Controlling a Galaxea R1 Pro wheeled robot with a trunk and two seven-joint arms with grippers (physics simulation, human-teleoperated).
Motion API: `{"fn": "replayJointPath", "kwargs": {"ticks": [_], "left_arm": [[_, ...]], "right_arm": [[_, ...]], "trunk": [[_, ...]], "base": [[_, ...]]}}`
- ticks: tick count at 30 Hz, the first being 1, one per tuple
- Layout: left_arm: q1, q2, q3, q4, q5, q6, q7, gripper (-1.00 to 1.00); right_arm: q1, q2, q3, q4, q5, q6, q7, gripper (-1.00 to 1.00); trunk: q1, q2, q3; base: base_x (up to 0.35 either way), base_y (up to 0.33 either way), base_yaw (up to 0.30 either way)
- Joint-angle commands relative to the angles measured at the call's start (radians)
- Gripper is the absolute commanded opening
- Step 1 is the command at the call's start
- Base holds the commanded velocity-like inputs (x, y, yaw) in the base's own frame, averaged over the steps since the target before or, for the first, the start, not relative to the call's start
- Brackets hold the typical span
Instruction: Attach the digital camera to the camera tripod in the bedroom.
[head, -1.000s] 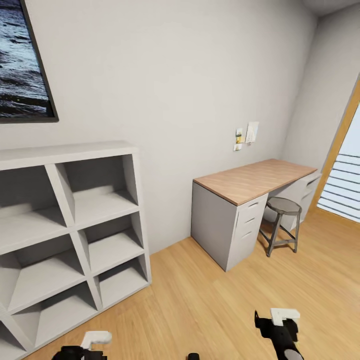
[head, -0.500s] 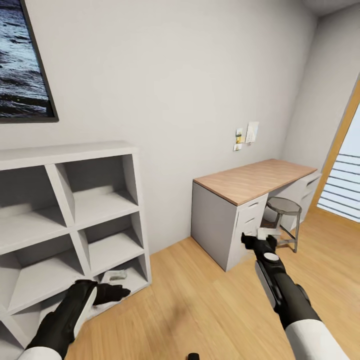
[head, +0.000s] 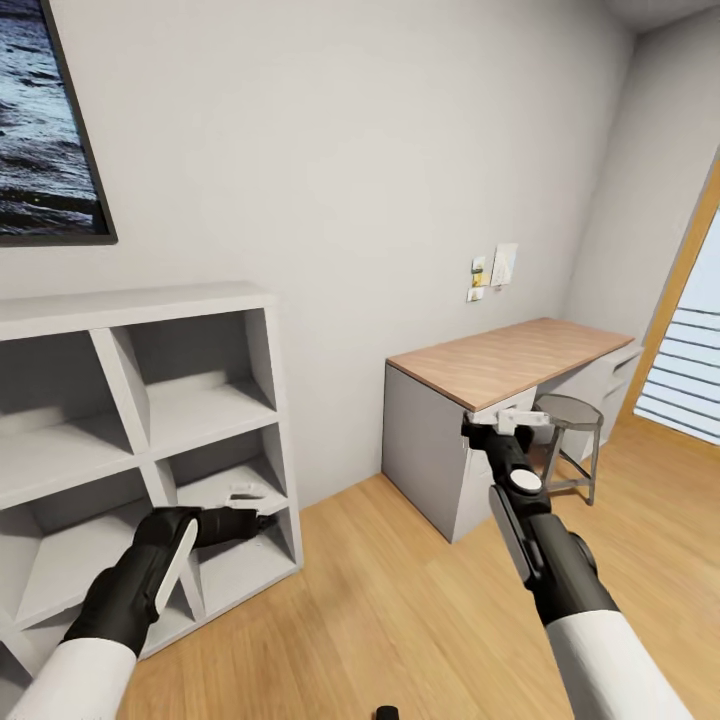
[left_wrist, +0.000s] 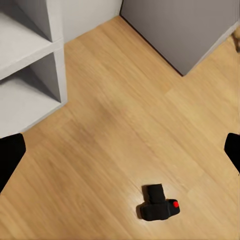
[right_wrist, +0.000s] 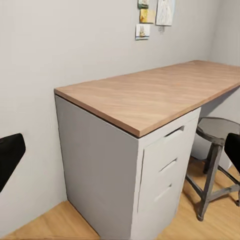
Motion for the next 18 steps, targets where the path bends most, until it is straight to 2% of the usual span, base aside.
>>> {"fn": "replayJointPath", "kwargs": {"ticks": [1,6,13,18], "left_arm": [[-0.001,-0.006,-0.003,-0.005,0.0,0.01,-0.002,1.0],[-0.001,-0.014,-0.017,-0.009,-0.003,0.037,-0.001,1.0],[-0.001,-0.004,-0.022,-0.011,-0.004,0.066,-0.002,1.0],[-0.001,0.0,-0.049,-0.012,-0.005,0.071,-0.001,1.0]], "right_arm": [[-0.001,0.0,0.018,0.004,0.0,0.005,0.006,1.0],[-0.001,0.001,0.046,0.014,0.0,0.003,0.035,1.0],[-0.001,0.001,0.058,0.018,0.001,0.003,0.045,1.0],[-0.001,0.001,0.061,0.02,0.001,0.004,0.045,1.0]], "trunk": [[0.0,-0.001,-0.001],[0.0,-0.001,-0.001],[0.0,-0.001,-0.001],[0.019,-0.036,-0.017]], "base": [[0.0,0.0,0.0],[0.0,0.0,0.0],[0.0,0.0,0.0],[0.0,0.0,0.0]]}}
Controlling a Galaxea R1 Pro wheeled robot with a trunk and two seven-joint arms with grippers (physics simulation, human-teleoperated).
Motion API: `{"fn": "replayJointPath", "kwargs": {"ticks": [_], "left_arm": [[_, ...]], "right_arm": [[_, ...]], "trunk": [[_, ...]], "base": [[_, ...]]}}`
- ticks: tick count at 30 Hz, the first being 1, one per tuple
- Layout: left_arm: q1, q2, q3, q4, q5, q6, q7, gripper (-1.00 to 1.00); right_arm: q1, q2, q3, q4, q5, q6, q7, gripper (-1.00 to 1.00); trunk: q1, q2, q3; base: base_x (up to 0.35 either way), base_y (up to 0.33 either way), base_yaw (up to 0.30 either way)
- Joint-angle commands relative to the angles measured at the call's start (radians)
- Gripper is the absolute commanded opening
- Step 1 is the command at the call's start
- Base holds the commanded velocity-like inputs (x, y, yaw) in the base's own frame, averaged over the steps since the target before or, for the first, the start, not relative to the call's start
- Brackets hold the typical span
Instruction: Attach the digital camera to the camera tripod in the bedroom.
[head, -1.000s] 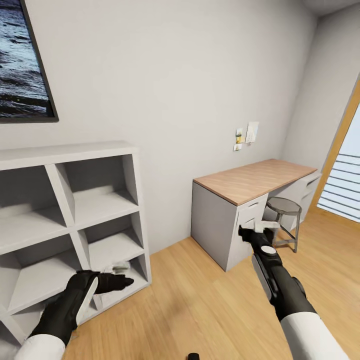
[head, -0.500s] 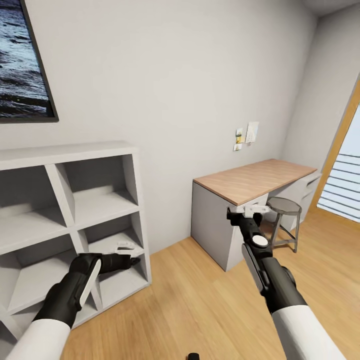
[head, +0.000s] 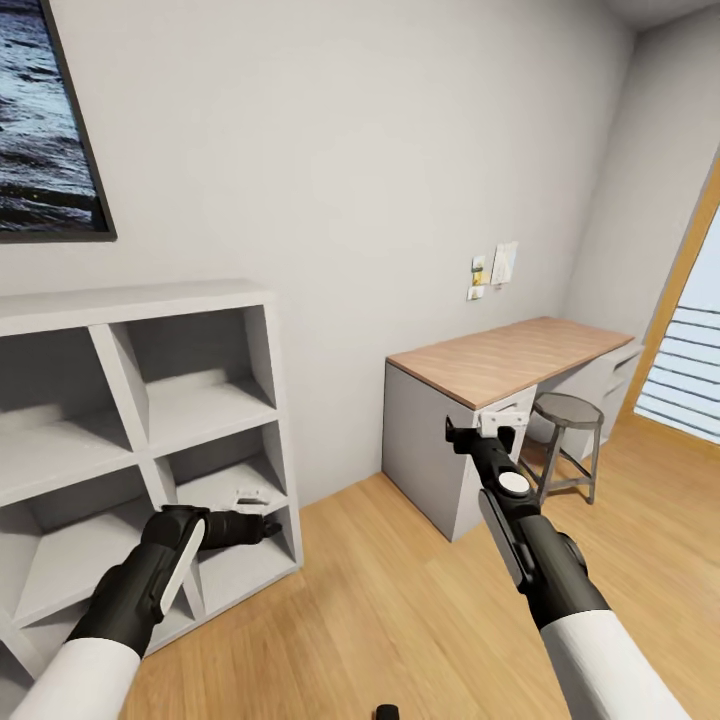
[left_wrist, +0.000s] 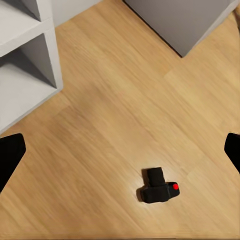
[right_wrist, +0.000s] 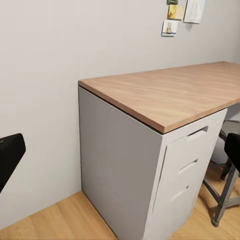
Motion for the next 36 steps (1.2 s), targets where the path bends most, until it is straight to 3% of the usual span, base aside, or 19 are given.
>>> {"fn": "replayJointPath", "kwargs": {"ticks": [1,2,5,8,14,23,32,36], "left_arm": [[-0.001,0.001,-0.012,-0.001,0.001,0.005,-0.001,1.0],[-0.001,0.001,-0.023,-0.001,0.0,0.005,-0.001,1.0],[-0.011,0.018,-0.006,-0.018,0.017,0.018,-0.018,1.0],[-0.011,0.018,0.002,-0.035,0.023,0.023,-0.025,1.0],[0.0,-0.007,-0.017,-0.069,0.027,0.044,-0.033,1.0],[0.001,-0.017,-0.021,-0.119,0.027,0.052,-0.035,1.0],[0.001,-0.068,-0.039,-0.17,0.026,0.056,-0.034,1.0],[0.001,-0.074,-0.062,-0.192,0.025,0.056,-0.034,1.0]], "right_arm": [[-0.001,0.0,0.002,-0.001,0.0,0.006,-0.006,1.0],[-0.001,0.0,0.002,0.0,0.0,0.007,-0.007,1.0],[-0.004,-0.017,0.003,-0.017,-0.001,0.008,-0.013,1.0],[-0.004,-0.034,0.003,-0.03,-0.001,0.011,-0.013,1.0],[-0.003,-0.068,0.008,-0.042,0.0,-0.01,-0.025,1.0],[-0.002,-0.068,0.009,-0.041,0.0,-0.06,-0.026,1.0],[-0.002,-0.068,0.009,-0.019,0.0,-0.11,-0.031,1.0],[-0.002,-0.067,0.006,0.0,0.0,-0.133,-0.031,1.0]], "trunk": [[0.004,-0.008,-0.004],[0.008,-0.015,-0.007],[0.008,-0.015,-0.007],[0.008,-0.015,-0.007],[0.015,-0.029,-0.014],[0.05,-0.092,-0.042],[0.084,-0.155,-0.07],[0.1,-0.183,-0.083]], "base": [[0.0,0.0,0.0],[0.0,0.0,0.0],[0.0,0.0,0.0],[0.0,0.0,0.0],[0.0,0.0,0.0],[0.0,0.0,0.0],[0.0,0.0,0.0],[0.0,0.0,0.0]]}}
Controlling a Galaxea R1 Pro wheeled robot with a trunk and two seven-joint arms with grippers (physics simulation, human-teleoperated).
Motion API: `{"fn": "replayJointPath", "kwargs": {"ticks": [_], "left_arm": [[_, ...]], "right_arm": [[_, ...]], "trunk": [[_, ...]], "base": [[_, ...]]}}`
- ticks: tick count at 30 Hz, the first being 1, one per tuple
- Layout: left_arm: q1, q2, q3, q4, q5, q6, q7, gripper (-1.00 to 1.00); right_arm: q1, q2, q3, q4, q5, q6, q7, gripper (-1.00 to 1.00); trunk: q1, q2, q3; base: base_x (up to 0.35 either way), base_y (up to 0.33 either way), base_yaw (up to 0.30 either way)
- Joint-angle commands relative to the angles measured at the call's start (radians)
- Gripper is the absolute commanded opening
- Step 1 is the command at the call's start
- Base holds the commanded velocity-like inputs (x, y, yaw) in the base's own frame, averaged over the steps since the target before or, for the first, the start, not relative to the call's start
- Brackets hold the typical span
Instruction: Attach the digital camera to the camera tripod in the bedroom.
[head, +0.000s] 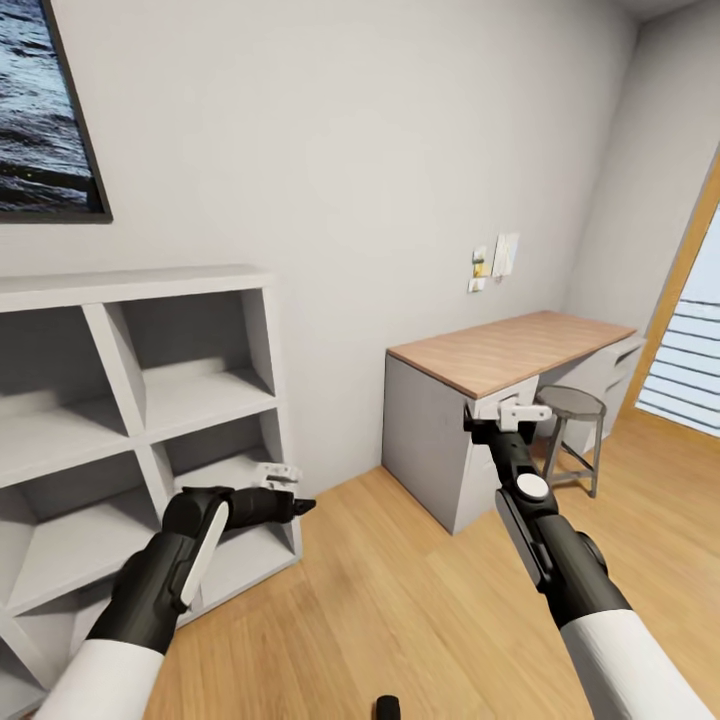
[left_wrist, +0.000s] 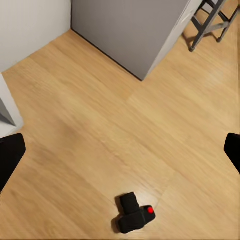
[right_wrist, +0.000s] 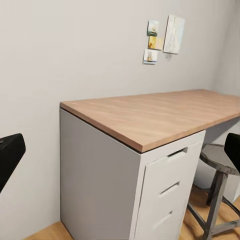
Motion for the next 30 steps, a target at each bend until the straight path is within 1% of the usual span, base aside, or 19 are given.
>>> {"fn": "replayJointPath", "kwargs": {"ticks": [1,6,9,12,13,15,16,18,20,21,26,27,30], "left_arm": [[-0.001,0.001,-0.007,-0.007,0.003,0.004,0.001,1.0],[-0.001,0.004,-0.035,-0.035,0.002,-0.008,-0.001,1.0],[-0.001,0.005,-0.052,-0.025,0.002,-0.024,0.0,1.0],[-0.001,-0.001,-0.069,-0.008,0.001,-0.041,0.0,1.0],[-0.001,-0.006,-0.135,0.072,0.0,-0.091,-0.002,1.0],[-0.001,-0.007,-0.141,0.082,0.0,-0.098,-0.002,1.0],[-0.001,-0.008,-0.147,0.093,0.0,-0.103,-0.003,1.0],[-0.001,-0.008,-0.152,0.105,0.0,-0.106,-0.003,1.0],[-0.001,-0.008,-0.158,0.118,0.0,-0.109,-0.004,1.0],[-0.001,-0.009,-0.164,0.133,0.0,-0.111,-0.004,1.0],[-0.001,-0.008,-0.187,0.167,-0.001,-0.123,-0.005,1.0],[-0.001,-0.007,-0.198,0.178,-0.001,-0.139,-0.005,1.0],[-0.001,-0.005,-0.215,0.188,-0.001,-0.174,-0.006,1.0]], "right_arm": [[-0.001,-0.001,0.003,0.004,0.0,0.001,-0.008,1.0],[-0.001,0.0,0.0,0.032,0.0,-0.027,-0.013,1.0],[-0.001,0.0,0.002,0.048,0.001,-0.044,-0.015,1.0],[0.0,0.0,0.004,0.059,0.002,-0.06,-0.013,1.0],[0.0,0.0,0.006,0.097,0.003,-0.235,-0.01,1.0],[0.0,0.0,0.008,0.123,0.003,-0.237,-0.007,1.0],[-0.001,0.0,0.008,0.161,0.003,-0.239,0.001,1.0],[-0.001,-0.001,0.007,0.201,0.003,-0.241,0.015,1.0],[-0.001,-0.001,0.007,0.234,0.003,-0.247,0.039,1.0],[-0.001,-0.001,0.007,0.257,0.003,-0.259,0.07,1.0],[-0.001,-0.004,0.003,0.296,0.003,-0.315,0.163,1.0],[-0.001,-0.005,0.002,0.31,0.003,-0.34,0.199,1.0],[-0.001,-0.008,0.001,0.332,0.003,-0.379,0.249,1.0]], "trunk": [[0.004,-0.008,-0.004],[0.023,-0.043,-0.02],[0.035,-0.064,-0.029],[0.046,-0.085,-0.039],[0.05,-0.092,-0.042],[0.058,-0.106,-0.048],[0.061,-0.113,-0.051],[0.069,-0.127,-0.058],[0.077,-0.141,-0.064],[0.081,-0.148,-0.067],[0.1,-0.183,-0.083],[0.104,-0.19,-0.086],[0.115,-0.211,-0.095]], "base": [[0.0,0.0,0.0],[0.0,0.0,0.0],[0.0,0.0,0.0],[0.0,0.0,0.0],[0.0,0.0,0.0],[0.0,0.0,0.0],[0.0,0.0,0.0],[0.0,0.0,0.0],[0.0,0.0,0.0],[0.0,0.0,0.0],[0.0,0.0,0.0],[0.0,0.0,0.0],[0.0,0.0,0.0]]}}
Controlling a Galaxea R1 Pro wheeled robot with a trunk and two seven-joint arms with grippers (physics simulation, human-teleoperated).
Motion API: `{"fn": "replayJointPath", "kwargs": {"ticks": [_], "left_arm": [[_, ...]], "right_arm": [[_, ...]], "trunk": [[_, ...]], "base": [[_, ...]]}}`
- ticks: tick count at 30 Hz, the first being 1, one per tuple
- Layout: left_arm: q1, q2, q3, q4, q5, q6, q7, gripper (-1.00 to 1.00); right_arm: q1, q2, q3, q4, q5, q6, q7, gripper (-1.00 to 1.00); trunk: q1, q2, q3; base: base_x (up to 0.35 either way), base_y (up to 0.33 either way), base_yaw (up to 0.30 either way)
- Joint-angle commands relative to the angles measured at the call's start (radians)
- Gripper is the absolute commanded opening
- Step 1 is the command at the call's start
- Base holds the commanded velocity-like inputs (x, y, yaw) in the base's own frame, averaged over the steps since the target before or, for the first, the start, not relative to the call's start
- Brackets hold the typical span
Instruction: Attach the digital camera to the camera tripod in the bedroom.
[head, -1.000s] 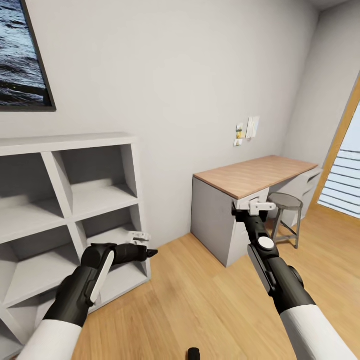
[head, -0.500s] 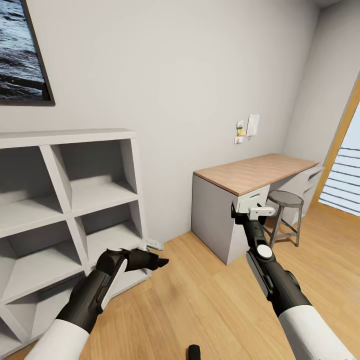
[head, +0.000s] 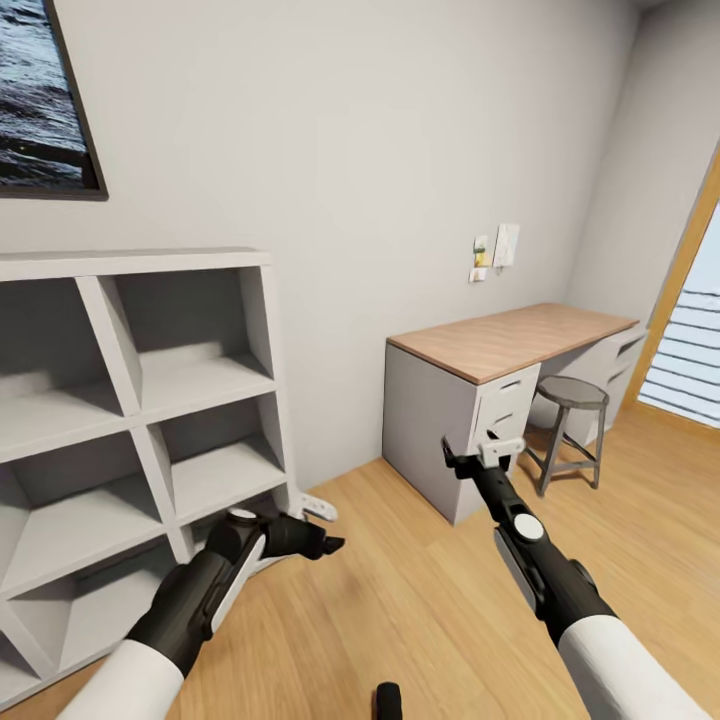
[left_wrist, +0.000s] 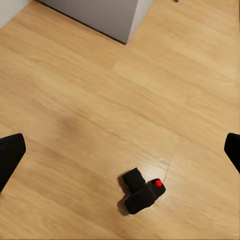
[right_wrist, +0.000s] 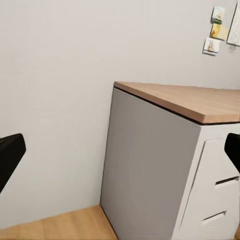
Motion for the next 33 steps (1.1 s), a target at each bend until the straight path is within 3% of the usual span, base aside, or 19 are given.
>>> {"fn": "replayJointPath", "kwargs": {"ticks": [1,6,8,14,20,27,28,33], "left_arm": [[-0.001,0.002,-0.008,0.001,0.003,-0.008,0.0,1.0],[-0.001,0.008,-0.05,0.007,0.003,-0.057,-0.003,1.0],[-0.001,0.018,-0.087,0.008,0.003,-0.072,-0.005,1.0],[-0.001,0.063,-0.157,0.007,0.003,-0.086,-0.032,1.0],[-0.001,0.111,-0.178,0.01,0.004,-0.108,-0.12,1.0],[-0.001,0.182,-0.18,0.016,0.005,-0.195,-0.295,1.0],[-0.002,0.222,-0.148,0.017,0.005,-0.266,-0.426,1.0],[-0.002,0.23,-0.061,0.016,0.007,-0.297,-0.541,1.0]], "right_arm": [[-0.001,-0.002,0.001,0.007,0.0,-0.018,0.018,1.0],[-0.001,-0.029,0.001,0.026,0.0,-0.108,0.117,1.0],[-0.001,-0.049,0.002,0.031,-0.002,-0.17,0.198,1.0],[-0.001,-0.077,0.001,0.036,-0.004,-0.253,0.381,1.0],[-0.001,-0.092,-0.029,0.037,-0.01,-0.278,0.509,1.0],[-0.001,-0.096,-0.106,0.037,-0.024,-0.285,0.555,1.0],[-0.001,-0.096,-0.132,0.037,-0.028,-0.286,0.563,1.0],[-0.001,-0.096,-0.141,0.037,-0.03,-0.287,0.565,1.0]], "trunk": [[0.004,-0.008,-0.004],[0.023,-0.043,-0.02],[0.031,-0.057,-0.026],[0.054,-0.099,-0.045],[0.077,-0.141,-0.064],[0.103,-0.19,-0.086],[0.107,-0.197,-0.089],[0.126,-0.232,-0.104]], "base": [[0.0,0.0,0.0],[0.0,0.0,0.0],[0.0,0.0,0.0],[0.0,0.0,0.0],[0.0,0.0,0.0],[0.0,0.0,0.0],[0.0,0.0,0.0],[0.0,0.0,0.0]]}}
